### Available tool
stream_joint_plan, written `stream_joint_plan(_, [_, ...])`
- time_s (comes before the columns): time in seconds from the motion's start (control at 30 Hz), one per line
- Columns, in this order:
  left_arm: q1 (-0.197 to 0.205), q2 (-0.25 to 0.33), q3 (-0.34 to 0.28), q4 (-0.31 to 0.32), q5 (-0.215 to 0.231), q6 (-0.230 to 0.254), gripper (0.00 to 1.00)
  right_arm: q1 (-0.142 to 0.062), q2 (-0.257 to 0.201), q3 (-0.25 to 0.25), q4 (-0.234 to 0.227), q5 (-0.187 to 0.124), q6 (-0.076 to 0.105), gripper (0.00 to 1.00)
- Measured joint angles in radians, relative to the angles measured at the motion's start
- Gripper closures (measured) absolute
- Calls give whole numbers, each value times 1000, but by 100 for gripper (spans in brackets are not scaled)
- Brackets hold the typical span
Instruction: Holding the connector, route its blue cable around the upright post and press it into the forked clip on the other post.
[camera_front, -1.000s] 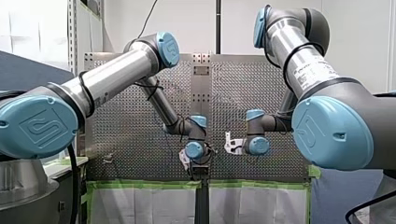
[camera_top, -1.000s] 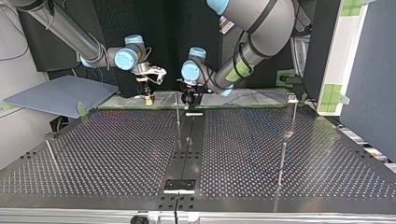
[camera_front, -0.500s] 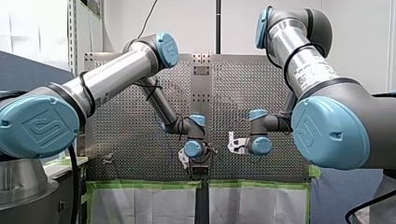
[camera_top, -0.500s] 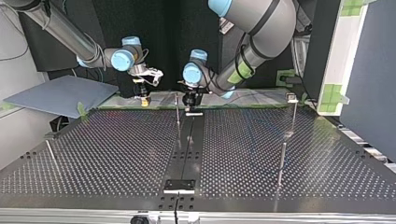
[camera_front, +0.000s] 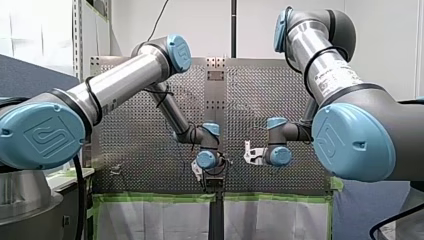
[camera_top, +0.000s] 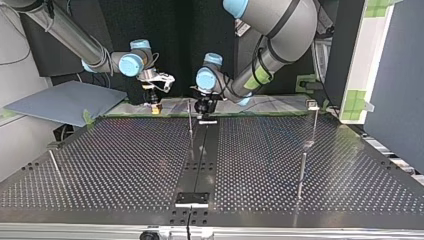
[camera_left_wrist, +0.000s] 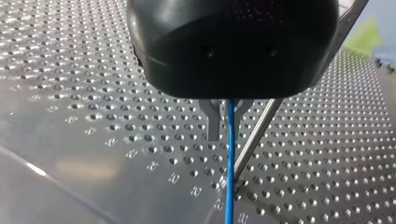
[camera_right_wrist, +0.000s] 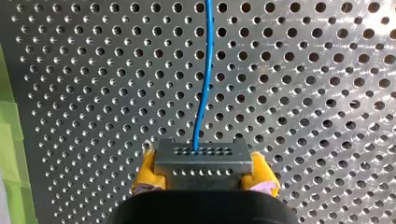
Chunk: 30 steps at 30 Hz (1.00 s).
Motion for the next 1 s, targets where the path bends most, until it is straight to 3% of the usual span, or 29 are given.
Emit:
stream_joint_plan(0.07, [0, 0, 0, -1, 13, 8, 47, 0, 0, 0, 2, 0, -1, 100])
stream_joint_plan(0.1, [1, 0, -1, -3, 21, 14, 47, 0, 0, 0, 2, 0, -1, 100])
stream_joint_plan(0.13, [1, 0, -1, -6, 26, 19, 18, 0, 0, 0, 3, 0, -2, 100])
stream_joint_plan(0.17, [0, 0, -1, -10, 28, 25, 0, 0, 0, 0, 3, 0, -2, 100])
stream_joint_plan(0.6, [-8, 1, -7, -118, -64, 138, 0, 2, 0, 0, 7, 0, -5, 100])
stream_joint_plan(0.8, [-5, 3, -40, -152, -66, 181, 0, 2, 0, 0, 8, 0, -5, 100])
stream_joint_plan(1.0, [3, 14, -97, -110, -46, 227, 0, 1, 0, 0, 9, 0, -7, 100])
